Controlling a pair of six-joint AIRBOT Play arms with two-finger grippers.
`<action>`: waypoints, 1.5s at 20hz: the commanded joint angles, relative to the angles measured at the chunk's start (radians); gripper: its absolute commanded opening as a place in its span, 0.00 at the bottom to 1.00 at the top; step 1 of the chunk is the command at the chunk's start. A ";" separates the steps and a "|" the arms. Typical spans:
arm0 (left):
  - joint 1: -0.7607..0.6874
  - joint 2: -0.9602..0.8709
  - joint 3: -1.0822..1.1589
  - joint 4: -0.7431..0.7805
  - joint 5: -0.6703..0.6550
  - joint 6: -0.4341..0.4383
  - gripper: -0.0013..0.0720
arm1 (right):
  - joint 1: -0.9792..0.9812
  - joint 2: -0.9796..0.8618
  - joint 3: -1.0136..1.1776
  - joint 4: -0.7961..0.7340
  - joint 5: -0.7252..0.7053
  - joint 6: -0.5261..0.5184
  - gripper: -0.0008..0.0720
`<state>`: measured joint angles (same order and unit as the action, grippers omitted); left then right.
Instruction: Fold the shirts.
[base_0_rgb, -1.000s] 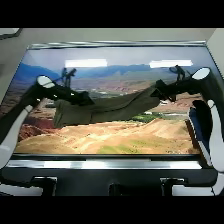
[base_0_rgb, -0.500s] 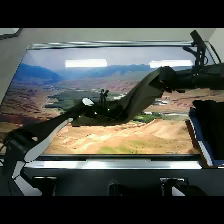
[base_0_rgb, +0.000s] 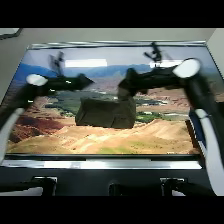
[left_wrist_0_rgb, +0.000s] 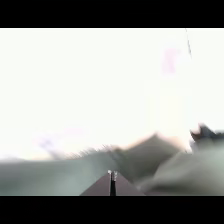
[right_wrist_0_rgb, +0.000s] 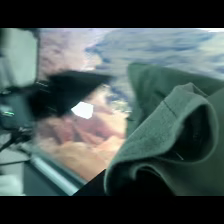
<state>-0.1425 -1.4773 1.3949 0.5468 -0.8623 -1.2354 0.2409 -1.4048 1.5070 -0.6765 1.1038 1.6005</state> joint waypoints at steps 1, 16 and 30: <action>0.293 0.261 0.000 0.169 -0.055 -0.025 0.06 | 0.202 -0.208 0.001 0.227 -0.249 -0.078 0.07; 0.508 0.472 -0.048 0.229 -0.169 -0.021 0.06 | -0.097 -0.259 -0.002 -0.465 0.216 0.179 0.88; 0.454 0.472 -0.048 0.229 -0.167 -0.021 0.06 | -0.028 -0.412 -0.058 -0.118 -0.016 0.010 0.07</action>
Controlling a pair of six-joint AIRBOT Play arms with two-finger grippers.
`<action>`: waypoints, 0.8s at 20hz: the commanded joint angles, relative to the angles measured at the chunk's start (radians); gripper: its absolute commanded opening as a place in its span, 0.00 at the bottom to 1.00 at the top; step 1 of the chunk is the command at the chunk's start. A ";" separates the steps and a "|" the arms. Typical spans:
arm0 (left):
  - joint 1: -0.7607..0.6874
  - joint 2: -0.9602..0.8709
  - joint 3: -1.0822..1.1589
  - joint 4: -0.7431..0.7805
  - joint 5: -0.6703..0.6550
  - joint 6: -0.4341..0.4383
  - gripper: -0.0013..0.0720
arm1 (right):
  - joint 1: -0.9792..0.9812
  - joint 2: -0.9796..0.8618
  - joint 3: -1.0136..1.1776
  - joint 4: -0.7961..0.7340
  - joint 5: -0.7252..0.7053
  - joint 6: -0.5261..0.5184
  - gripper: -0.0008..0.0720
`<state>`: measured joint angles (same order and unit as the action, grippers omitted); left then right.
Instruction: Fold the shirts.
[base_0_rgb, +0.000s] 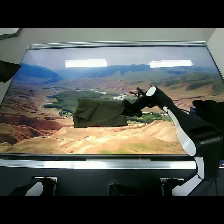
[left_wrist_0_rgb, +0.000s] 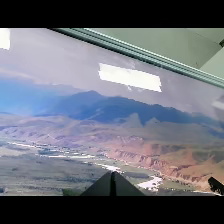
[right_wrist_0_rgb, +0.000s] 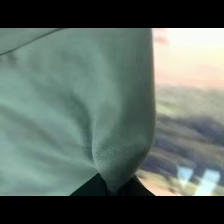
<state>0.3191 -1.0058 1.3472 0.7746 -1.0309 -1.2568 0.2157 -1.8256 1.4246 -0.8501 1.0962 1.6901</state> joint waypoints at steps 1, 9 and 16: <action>-0.008 0.000 0.000 0.001 0.003 0.001 0.06 | -0.027 0.040 0.053 0.047 0.037 -0.110 0.07; -0.008 -0.016 0.000 0.001 0.003 0.027 0.06 | -0.520 0.423 0.397 -0.159 0.413 0.088 0.07; -0.009 -0.019 0.000 0.000 0.003 0.031 0.06 | -1.023 0.470 0.459 -0.180 0.564 0.132 0.07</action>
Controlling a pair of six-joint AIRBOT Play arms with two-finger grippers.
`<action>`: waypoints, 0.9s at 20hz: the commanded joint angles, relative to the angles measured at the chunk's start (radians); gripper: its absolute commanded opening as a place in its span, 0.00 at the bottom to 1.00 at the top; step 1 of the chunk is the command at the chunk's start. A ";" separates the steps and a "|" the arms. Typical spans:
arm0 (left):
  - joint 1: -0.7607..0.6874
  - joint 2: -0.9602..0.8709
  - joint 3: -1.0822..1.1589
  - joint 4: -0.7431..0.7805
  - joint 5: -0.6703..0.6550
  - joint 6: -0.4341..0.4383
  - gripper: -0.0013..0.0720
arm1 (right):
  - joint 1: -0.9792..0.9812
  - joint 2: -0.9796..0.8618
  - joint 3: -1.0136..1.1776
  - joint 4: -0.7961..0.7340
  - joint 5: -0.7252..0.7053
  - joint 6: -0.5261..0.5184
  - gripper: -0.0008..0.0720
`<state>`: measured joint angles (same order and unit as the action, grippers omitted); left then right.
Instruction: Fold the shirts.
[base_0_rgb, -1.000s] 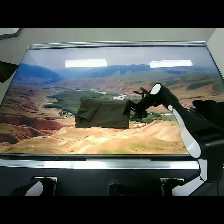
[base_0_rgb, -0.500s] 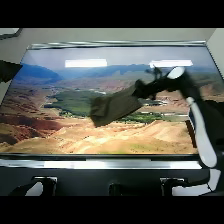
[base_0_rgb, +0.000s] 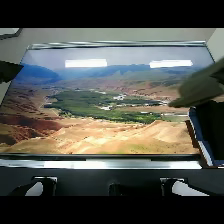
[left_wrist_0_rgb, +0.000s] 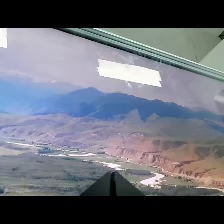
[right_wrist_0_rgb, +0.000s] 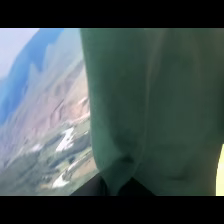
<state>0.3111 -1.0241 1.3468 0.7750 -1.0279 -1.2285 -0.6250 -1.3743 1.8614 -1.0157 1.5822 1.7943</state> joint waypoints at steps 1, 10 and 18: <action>-0.001 0.000 0.000 0.000 0.000 0.015 0.06 | -0.239 0.018 0.025 -0.015 0.101 0.028 0.07; -0.001 0.000 0.000 0.000 -0.001 0.029 0.06 | -0.438 0.010 0.027 0.144 -0.160 0.211 0.07; -0.034 0.002 0.000 -0.001 -0.002 0.028 0.06 | -0.488 0.039 -0.131 -0.463 0.266 0.127 0.07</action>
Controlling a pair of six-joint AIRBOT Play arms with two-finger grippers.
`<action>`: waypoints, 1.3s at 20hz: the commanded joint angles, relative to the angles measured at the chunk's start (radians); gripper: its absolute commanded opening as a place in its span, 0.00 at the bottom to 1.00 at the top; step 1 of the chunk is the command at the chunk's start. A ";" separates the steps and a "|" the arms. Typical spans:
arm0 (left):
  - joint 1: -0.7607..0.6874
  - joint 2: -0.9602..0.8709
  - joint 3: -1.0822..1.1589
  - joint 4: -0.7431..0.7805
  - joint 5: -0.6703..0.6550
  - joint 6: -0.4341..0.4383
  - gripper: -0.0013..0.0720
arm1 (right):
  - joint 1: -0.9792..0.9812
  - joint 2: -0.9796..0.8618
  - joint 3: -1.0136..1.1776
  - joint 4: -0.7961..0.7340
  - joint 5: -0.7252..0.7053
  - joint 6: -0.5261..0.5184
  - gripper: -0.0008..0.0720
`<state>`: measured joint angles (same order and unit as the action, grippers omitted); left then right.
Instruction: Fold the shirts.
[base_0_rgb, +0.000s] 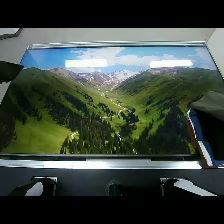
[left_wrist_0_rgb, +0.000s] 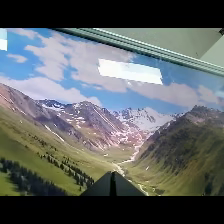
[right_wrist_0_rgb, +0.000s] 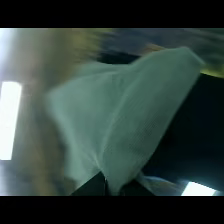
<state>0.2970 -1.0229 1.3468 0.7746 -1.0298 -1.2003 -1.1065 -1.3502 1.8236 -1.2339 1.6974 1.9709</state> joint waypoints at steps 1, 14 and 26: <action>-0.035 0.000 0.000 0.000 0.000 0.000 0.07 | -0.006 0.034 -0.171 -0.291 0.138 -0.056 0.07; -0.293 -0.101 0.141 0.423 0.116 -0.221 0.06 | 0.103 0.127 -0.089 -0.058 -0.463 -0.266 0.97; -0.449 -0.167 -0.270 0.657 -0.145 -0.529 0.92 | 1.102 -0.071 -0.165 -0.213 -0.098 -0.232 0.97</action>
<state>-0.1371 -1.2091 1.1728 1.4837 -1.2060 -1.7016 -0.1379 -1.3823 1.6703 -1.3956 1.5566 1.7332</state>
